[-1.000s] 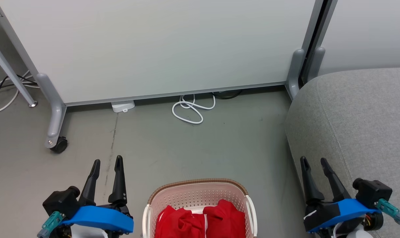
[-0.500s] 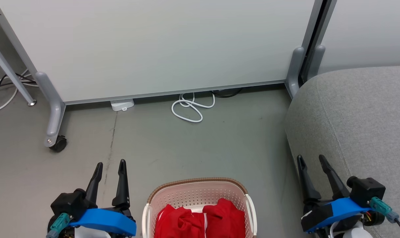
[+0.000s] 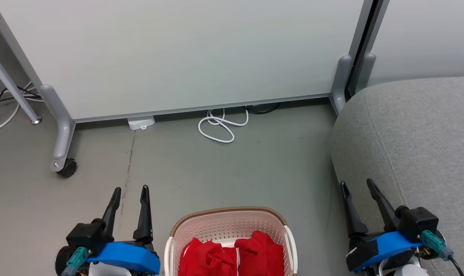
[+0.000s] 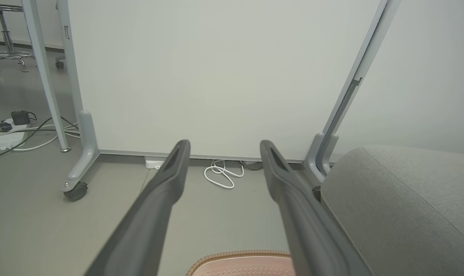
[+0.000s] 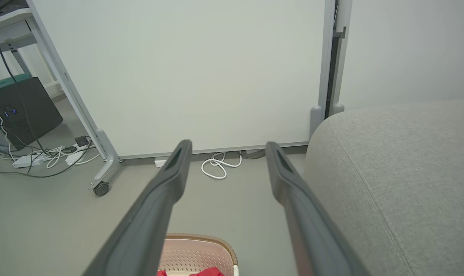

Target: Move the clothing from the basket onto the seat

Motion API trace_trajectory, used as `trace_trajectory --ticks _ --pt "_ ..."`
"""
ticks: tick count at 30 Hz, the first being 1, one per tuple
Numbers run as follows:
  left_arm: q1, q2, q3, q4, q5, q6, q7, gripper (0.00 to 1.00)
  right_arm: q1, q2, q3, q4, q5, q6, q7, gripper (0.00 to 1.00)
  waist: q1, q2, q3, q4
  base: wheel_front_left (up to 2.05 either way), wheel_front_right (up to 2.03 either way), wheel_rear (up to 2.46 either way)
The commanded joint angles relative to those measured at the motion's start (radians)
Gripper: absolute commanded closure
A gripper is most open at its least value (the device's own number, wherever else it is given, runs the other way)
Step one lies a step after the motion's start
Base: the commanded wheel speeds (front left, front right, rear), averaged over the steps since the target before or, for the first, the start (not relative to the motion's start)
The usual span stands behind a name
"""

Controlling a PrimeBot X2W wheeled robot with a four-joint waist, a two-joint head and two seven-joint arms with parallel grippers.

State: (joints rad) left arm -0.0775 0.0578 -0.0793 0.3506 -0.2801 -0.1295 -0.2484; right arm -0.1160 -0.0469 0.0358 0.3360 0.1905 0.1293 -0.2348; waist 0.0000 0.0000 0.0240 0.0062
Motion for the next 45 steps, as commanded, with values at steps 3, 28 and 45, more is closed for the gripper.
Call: trace_trajectory --ticks 3,28,45 --pt "-0.01 -0.001 0.002 0.001 0.038 -0.001 -0.012 0.0 -0.015 -0.006 0.005 0.003 -0.038 0.002 -0.014 0.0 0.0 0.0 -0.001 0.0 0.0 0.0 0.0" --pt "0.005 -0.001 -0.01 0.034 0.047 -0.002 -0.017 0.0 -0.027 -0.006 0.043 0.003 -0.04 0.002 -0.02 0.0 0.0 0.0 0.019 -0.032 0.0 0.0 0.0" --pt "-0.189 0.065 -0.124 0.362 -0.065 -0.002 -0.013 0.0 -0.133 -0.005 0.089 -0.067 -0.018 0.002 -0.022 0.0 0.0 0.0 0.323 -0.23 0.0 0.0 0.0"
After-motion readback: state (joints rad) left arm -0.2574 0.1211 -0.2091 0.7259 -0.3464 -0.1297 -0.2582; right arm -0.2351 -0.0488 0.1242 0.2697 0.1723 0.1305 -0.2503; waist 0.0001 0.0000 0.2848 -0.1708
